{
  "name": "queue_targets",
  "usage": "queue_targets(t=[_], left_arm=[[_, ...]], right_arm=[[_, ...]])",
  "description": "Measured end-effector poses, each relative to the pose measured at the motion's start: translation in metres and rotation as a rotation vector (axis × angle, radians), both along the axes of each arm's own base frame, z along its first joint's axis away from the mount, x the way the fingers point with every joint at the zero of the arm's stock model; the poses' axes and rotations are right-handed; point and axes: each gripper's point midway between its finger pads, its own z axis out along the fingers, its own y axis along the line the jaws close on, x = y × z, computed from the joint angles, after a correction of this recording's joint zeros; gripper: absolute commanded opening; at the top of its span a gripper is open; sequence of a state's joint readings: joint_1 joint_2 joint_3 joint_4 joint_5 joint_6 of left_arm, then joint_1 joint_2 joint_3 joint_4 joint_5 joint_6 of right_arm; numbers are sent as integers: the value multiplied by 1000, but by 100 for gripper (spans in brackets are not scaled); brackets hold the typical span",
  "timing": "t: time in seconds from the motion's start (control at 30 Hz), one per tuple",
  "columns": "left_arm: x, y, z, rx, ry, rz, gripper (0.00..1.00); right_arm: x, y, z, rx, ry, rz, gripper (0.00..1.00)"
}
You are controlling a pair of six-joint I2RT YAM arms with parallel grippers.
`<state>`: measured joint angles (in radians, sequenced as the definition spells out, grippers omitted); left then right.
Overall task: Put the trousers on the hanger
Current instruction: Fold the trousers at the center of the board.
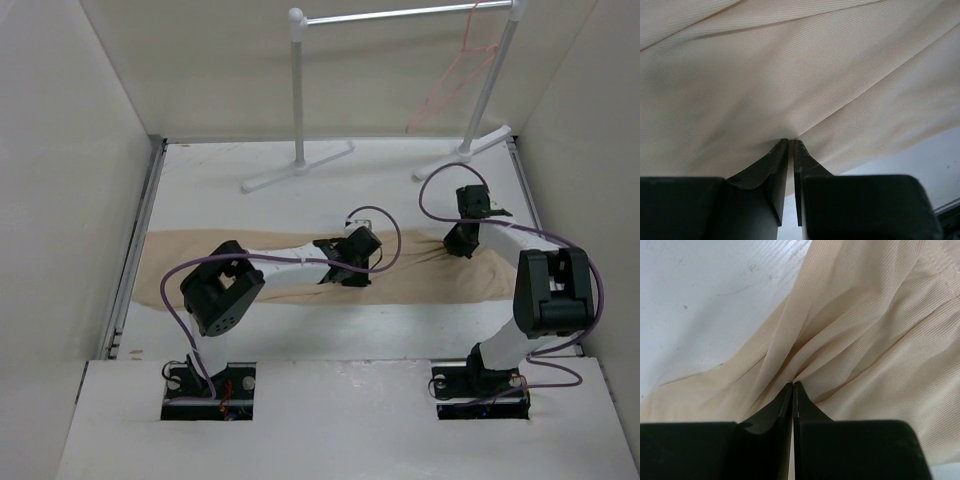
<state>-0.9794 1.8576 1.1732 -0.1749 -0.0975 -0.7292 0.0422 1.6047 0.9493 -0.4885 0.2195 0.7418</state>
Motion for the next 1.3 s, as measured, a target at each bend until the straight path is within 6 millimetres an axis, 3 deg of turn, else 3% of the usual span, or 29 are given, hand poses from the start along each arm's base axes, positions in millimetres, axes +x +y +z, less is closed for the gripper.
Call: queue_targets(t=[0.1,0.33,0.43,0.57,0.67,0.77,0.83,0.93,1.1,1.17,1.3], left_arm=[[0,1,1,-1,0,2,7],[-6,-2,23,-52,9,-21,7],[-12,-3,27,-66,34,-38,7],[-22,1,24,-62,91,-59,7],[-30,2,21,-62,134,-76,9],[-35,4,16,-53,166,-85,20],[-38,5,14,-46,179,-87,26],[-39,5,15,-46,181,-86,27],[-35,6,19,-55,176,-78,27],[-31,3,23,-69,170,-77,27],[-18,-9,39,-117,133,-73,26]], right_arm=[[-1,-4,6,-2,-15,-14,7],[-18,-10,48,-2,-131,-32,7],[-38,-10,40,1,-110,-39,7],[-72,-10,15,4,-13,-48,12],[-87,-11,3,14,38,-60,27],[-89,-14,4,21,37,-76,42],[-87,-15,10,22,19,-76,47],[-73,-19,33,20,-50,-81,49],[-32,-53,70,0,-161,-166,50],[-13,-71,73,-19,-165,-203,52],[14,-97,57,-51,-115,-248,57]])
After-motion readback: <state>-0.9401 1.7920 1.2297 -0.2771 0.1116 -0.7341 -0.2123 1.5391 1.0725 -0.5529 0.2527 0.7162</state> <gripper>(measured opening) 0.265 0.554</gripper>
